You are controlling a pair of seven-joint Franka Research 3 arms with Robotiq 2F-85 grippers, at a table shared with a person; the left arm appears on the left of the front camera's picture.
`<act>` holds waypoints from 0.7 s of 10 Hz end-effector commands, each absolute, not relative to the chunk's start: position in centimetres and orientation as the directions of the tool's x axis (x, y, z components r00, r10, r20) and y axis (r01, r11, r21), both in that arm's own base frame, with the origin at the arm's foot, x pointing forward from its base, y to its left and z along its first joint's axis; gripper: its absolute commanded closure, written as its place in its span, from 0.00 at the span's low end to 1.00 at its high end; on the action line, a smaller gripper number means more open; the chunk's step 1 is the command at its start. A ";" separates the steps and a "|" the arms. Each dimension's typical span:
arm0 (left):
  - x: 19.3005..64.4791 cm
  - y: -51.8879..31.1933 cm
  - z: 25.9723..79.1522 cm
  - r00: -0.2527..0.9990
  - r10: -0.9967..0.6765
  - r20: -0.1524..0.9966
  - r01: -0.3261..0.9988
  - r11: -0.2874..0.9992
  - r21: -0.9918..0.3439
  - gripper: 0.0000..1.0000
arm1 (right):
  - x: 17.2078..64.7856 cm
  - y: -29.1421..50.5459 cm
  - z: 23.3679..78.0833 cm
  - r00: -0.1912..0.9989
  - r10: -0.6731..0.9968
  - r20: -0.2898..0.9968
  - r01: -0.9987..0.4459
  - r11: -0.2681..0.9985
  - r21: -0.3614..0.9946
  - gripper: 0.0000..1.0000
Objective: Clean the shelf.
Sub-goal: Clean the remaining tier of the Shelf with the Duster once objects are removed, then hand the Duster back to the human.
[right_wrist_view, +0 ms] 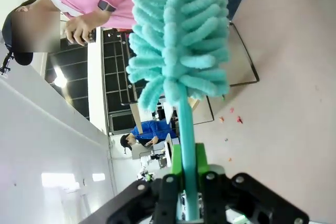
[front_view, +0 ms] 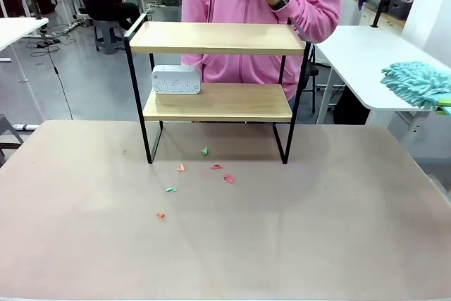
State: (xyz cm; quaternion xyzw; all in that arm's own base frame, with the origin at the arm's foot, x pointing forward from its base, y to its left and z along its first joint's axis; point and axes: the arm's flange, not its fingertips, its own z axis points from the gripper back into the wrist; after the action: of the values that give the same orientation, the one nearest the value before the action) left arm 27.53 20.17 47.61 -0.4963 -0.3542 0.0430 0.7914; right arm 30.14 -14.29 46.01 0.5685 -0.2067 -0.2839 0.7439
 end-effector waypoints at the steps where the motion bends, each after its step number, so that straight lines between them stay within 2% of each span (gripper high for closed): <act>1: 27.6 20.1 47.7 0.730 0.423 0.536 0.306 0.499 -0.811 0.00 | 30.0 -14.3 46.2 0.754 -0.657 0.015 0.165 0.211 0.963 0.87; 7: 27.6 20.1 47.7 0.730 0.423 0.536 0.306 0.499 -0.811 0.00 | 30.0 -14.3 46.2 0.754 -0.657 0.015 0.165 0.211 0.963 0.87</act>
State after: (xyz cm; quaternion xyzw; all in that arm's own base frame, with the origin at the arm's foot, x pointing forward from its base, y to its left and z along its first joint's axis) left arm 27.53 20.18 47.61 -0.4963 -0.3542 0.0430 0.7914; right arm 29.94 -14.43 46.24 0.5689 -0.2105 -0.2826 0.7431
